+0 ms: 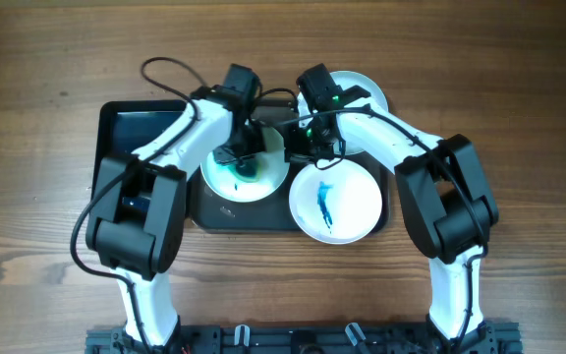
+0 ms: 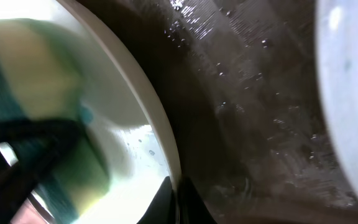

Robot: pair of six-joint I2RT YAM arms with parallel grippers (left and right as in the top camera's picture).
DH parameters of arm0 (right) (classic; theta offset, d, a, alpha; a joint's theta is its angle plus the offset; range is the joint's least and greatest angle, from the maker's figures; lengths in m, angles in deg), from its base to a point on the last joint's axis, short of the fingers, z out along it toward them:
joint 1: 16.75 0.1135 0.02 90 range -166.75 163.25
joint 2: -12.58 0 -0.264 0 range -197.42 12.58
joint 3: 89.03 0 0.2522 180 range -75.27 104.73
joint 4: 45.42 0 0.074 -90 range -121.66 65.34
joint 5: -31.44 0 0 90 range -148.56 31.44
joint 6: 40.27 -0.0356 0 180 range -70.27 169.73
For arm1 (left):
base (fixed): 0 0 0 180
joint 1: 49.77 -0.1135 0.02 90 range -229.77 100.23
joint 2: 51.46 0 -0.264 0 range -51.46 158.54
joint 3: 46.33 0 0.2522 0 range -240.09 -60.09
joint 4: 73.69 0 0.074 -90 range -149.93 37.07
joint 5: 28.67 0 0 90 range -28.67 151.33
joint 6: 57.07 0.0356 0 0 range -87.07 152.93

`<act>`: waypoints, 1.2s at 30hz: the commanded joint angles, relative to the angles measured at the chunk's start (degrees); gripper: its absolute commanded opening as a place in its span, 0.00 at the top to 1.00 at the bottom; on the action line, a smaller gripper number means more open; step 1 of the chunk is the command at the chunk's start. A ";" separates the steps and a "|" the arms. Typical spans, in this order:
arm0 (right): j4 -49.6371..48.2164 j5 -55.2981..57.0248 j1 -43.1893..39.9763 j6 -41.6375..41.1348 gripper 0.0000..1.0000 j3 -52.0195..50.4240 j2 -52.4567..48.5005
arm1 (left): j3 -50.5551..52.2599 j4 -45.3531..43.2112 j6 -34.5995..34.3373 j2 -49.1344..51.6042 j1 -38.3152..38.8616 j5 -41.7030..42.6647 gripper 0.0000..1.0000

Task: Clean dirty plates on tray and stack at the side
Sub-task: 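Scrub the held plate's blue stain with the sponge in the left gripper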

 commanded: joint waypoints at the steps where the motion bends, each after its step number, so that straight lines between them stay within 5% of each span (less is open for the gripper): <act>1: -0.09 0.17 0.17 0.26 0.96 -0.94 -1.51 | -0.76 -0.74 1.92 0.94 1.40 0.57 0.96; 9: -0.52 0.17 0.17 0.22 0.96 -0.94 -1.51 | -0.98 9.33 -18.45 0.94 -1.20 -25.64 0.96; 14: -0.92 0.15 0.20 0.20 0.96 -0.94 -1.51 | -0.98 8.35 -12.48 0.94 -1.31 -17.05 0.96; 20: -0.70 0.15 0.20 0.26 0.96 -0.94 -1.51 | -0.98 -3.56 2.60 0.94 -1.31 -0.57 0.96; 30: -0.59 0.20 0.20 0.42 0.96 -0.94 -1.51 | -0.98 -6.23 1.31 0.94 -1.31 -0.81 0.96; 36: -0.68 0.17 0.17 0.39 0.96 -0.94 -1.51 | -0.98 4.85 -12.52 0.94 -1.20 1.22 0.96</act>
